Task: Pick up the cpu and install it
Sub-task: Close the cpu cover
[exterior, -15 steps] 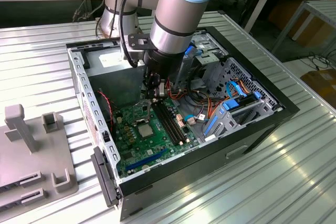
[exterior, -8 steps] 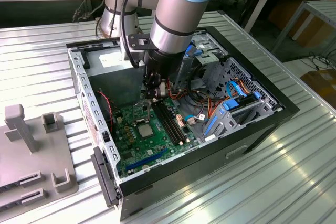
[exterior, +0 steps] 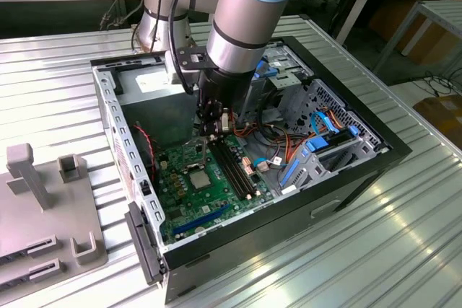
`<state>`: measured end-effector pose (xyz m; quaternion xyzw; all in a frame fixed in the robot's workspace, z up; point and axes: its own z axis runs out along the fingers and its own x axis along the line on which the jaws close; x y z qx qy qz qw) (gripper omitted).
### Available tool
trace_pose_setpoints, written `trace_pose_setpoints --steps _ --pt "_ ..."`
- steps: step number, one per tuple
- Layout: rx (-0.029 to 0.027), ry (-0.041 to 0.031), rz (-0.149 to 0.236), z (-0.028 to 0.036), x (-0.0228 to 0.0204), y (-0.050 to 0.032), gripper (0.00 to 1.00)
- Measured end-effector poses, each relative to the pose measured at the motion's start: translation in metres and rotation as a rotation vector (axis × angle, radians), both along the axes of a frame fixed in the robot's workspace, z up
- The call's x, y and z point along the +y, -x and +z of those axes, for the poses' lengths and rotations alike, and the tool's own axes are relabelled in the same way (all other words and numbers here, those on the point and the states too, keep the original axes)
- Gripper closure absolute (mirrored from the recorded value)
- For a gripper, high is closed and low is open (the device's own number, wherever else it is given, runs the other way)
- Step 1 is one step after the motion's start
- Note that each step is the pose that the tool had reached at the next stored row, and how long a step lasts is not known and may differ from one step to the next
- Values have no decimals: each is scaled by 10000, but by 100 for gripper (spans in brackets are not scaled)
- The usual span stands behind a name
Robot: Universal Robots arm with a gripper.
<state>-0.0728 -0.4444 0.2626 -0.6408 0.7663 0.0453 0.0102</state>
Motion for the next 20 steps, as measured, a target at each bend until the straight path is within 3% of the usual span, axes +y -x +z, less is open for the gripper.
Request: trace_pose_setpoints --steps 7,20 --pt "0 -1 282 6 0 1 89" --pt "-20 -7 294 45 0 -14 89"
